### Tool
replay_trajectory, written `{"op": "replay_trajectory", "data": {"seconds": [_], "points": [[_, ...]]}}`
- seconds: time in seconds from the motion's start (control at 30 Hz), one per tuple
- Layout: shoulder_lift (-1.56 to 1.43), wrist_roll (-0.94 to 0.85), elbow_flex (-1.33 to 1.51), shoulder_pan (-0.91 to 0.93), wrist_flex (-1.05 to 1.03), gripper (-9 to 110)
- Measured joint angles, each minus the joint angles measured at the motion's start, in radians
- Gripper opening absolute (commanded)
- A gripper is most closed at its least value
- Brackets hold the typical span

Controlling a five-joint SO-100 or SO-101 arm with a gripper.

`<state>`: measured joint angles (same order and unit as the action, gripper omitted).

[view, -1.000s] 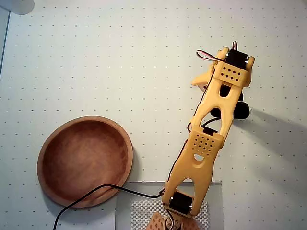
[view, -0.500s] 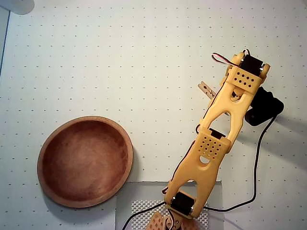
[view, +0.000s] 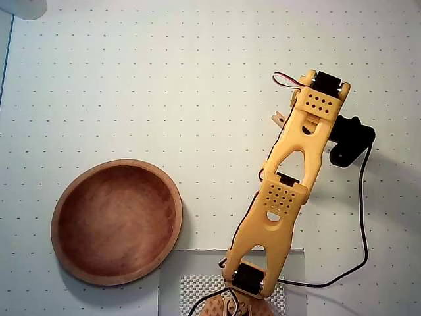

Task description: Grasp a clothespin and put it in the bowl.

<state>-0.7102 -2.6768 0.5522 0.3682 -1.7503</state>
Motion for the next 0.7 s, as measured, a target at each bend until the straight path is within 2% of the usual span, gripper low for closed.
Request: {"op": "replay_trajectory", "data": {"seconds": [0.4, 0.7], "points": [[0.074, 0.000, 0.032, 0.014, 0.000, 44], [0.084, 0.000, -0.057, 0.064, 0.000, 44]]}}
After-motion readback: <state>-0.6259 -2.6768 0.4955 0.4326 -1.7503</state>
